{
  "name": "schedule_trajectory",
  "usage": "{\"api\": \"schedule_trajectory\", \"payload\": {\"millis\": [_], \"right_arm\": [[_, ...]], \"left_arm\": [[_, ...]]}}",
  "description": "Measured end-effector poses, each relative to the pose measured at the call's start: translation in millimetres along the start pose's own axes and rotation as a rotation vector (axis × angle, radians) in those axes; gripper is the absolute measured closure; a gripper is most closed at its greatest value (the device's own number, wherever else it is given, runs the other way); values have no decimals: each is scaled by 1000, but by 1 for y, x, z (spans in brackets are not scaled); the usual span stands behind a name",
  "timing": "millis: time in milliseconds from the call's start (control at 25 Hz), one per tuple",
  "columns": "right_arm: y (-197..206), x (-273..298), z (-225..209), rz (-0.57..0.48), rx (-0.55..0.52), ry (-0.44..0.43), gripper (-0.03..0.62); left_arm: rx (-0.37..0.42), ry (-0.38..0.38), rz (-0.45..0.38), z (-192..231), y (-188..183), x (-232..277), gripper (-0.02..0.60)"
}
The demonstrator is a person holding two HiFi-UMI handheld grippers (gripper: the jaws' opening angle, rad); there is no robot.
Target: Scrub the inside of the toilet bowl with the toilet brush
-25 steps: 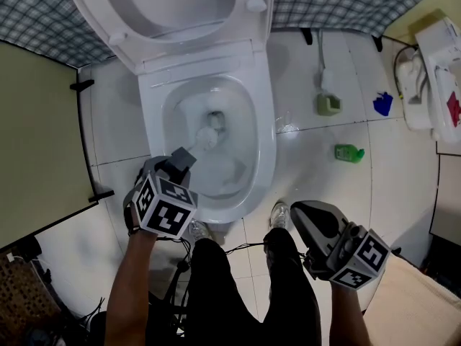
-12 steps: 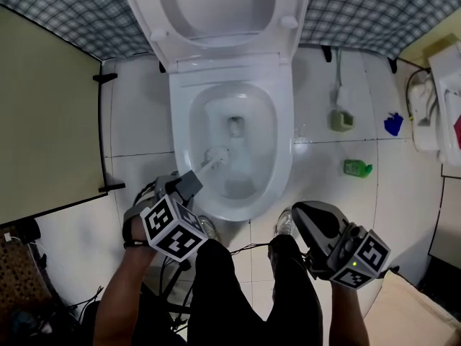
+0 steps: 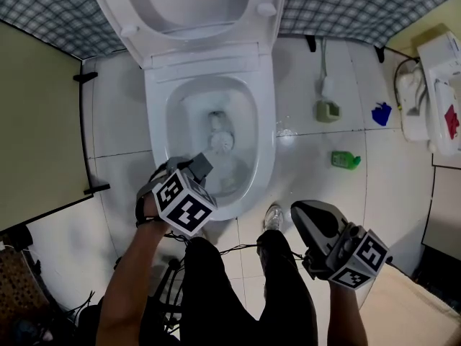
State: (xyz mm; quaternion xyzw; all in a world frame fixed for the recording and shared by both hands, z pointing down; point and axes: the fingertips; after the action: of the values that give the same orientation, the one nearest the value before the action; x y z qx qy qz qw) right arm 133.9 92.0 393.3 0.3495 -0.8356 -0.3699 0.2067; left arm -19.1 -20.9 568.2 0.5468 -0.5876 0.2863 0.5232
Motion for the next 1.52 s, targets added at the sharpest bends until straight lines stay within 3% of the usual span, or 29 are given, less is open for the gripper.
{"api": "schedule_trajectory", "payload": {"millis": [80, 160, 320, 480, 760, 920, 1080, 1400, 1520], "right_arm": [[1, 5, 0, -1, 5, -7, 594], [2, 9, 0, 0, 8, -14, 594], [3, 14, -1, 4, 11, -14, 594], [2, 15, -7, 11, 12, -8, 594], [0, 19, -6, 13, 13, -12, 594], [1, 20, -6, 13, 18, -14, 594], [3, 15, -9, 14, 20, -10, 594], [0, 11, -6, 1, 15, -16, 594], [0, 7, -4, 1, 13, -14, 594]], "left_arm": [[-124, 25, -29, 11, -11, 6, 402], [-191, 24, -47, 20, -19, 16, 402], [-184, -15, -78, 28, -28, 35, 402], [-251, -51, -216, 45, -58, 17, 403], [-268, -184, -375, 81, -88, -20, 403], [-277, -276, -338, 105, -79, -21, 405], [-265, -303, -275, 112, -63, -19, 405], [-159, -274, -137, 96, -28, -13, 405], [-128, -229, -91, 85, -16, -15, 405]]}}
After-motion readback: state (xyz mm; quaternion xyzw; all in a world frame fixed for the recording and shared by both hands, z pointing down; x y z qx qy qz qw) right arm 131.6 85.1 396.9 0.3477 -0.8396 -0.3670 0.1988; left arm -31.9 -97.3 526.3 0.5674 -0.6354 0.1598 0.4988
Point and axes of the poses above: the fingertips, and each gripper's own axes: x forward along the fingers, z to its left, y out of its underside, and after that the axes turned 15 degrees about -y, right-handed
